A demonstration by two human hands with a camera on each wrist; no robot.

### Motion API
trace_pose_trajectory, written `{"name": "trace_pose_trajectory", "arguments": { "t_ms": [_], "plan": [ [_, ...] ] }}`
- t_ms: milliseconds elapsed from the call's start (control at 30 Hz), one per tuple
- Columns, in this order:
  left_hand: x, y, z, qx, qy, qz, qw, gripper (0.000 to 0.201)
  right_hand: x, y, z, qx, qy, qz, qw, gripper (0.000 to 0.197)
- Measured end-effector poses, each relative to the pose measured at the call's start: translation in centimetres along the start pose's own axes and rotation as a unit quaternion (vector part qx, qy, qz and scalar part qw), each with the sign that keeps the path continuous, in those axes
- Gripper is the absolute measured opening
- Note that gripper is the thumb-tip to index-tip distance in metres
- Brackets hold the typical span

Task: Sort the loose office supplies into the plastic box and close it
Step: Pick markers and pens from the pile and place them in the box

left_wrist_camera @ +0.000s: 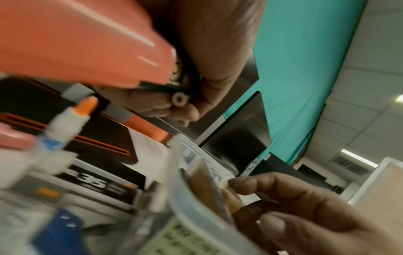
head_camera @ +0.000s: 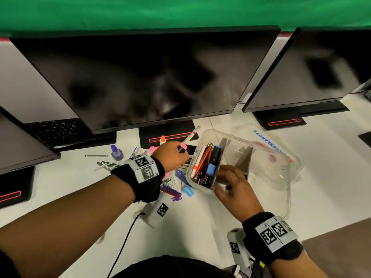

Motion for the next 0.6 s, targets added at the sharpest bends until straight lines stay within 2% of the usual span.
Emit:
{"name": "trace_pose_trajectory", "arguments": {
  "t_ms": [67,133,200,267,367,533,600],
  "plan": [
    [-2.0,1.5,0.4,0.001,-0.021,-0.020,1.000,0.017,1.1,1.1,-0.7,0.000,-0.005,-0.020,1.000,0.032],
    [-4.0,2.0,0.8,0.023,-0.039,-0.052,0.998,0.016,1.2,1.7,-1.5,-0.012,-0.040,-0.052,0.998,0.030],
    [-5.8,2.1,1.3,0.047,-0.057,-0.091,0.993,0.024,0.2,1.5,-2.1,0.013,-0.085,-0.089,0.992,0.043],
    [-6.9,2.6,2.1,0.034,-0.056,-0.056,0.996,0.033,-1.1,1.2,-2.6,0.041,-0.122,-0.127,0.984,0.053],
    [-7.8,3.0,3.1,0.012,-0.031,0.035,0.999,0.047,-1.2,1.0,-2.8,0.058,-0.122,-0.141,0.981,0.041],
    [-9.2,2.9,3.8,-0.009,-0.031,0.068,0.997,0.066,-0.8,0.9,-2.6,0.075,-0.112,-0.129,0.982,0.036],
    [-9.3,2.8,3.8,-0.015,-0.023,0.078,0.997,0.065,-0.8,0.9,-2.5,0.083,-0.110,-0.134,0.981,0.036]
  ]
}}
Point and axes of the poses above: each hand's wrist, its own z-axis towards the middle knuckle, its own x-axis out of the back of the hand, y = z × x, the point moved 8 cm from there along z, towards the middle knuckle, and after that the axes turned 2 degrees about y, right-handed, at the moved point
